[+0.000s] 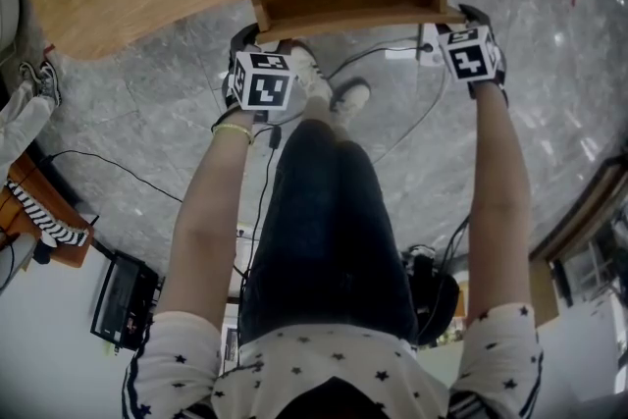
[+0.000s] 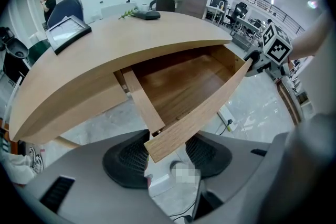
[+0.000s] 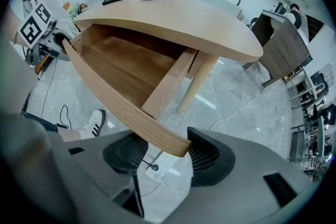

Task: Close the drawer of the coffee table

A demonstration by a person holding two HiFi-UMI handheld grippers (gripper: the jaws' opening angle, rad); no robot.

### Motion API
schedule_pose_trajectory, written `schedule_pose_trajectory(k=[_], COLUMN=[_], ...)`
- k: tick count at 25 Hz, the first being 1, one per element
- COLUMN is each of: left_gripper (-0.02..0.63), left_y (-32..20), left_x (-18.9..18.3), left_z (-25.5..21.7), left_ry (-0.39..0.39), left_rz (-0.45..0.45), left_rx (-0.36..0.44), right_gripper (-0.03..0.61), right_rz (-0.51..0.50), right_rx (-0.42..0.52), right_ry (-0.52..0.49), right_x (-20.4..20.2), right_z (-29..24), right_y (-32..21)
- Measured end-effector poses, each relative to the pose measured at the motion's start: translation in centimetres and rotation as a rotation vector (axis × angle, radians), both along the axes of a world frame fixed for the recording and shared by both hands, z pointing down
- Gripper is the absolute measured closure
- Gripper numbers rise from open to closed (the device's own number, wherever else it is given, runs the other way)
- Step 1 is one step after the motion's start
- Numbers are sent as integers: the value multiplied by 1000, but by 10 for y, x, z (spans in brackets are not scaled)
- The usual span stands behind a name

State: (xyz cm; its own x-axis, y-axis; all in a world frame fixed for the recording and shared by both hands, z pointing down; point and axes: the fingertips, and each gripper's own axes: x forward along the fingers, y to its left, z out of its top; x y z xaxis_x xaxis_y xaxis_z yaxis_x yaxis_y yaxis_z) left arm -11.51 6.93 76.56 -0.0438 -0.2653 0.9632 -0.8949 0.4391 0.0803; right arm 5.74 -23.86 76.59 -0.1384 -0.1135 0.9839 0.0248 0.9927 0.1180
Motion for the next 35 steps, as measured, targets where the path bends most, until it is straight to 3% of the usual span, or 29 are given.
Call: schedule_pose_trajectory(k=[7, 35], left_gripper=[391, 391], left_y=[-3, -20], left_x=[-5, -37], left_z=[0, 1], left_ry=[-3, -19], left_rz=[-2, -43], left_rx=[7, 25], right_gripper=[336, 336], right_rz=[7, 7], right_rx=[-32, 2], right_ry=[14, -24], right_x=[-2, -37], right_z=[3, 1], right_y=[2, -19])
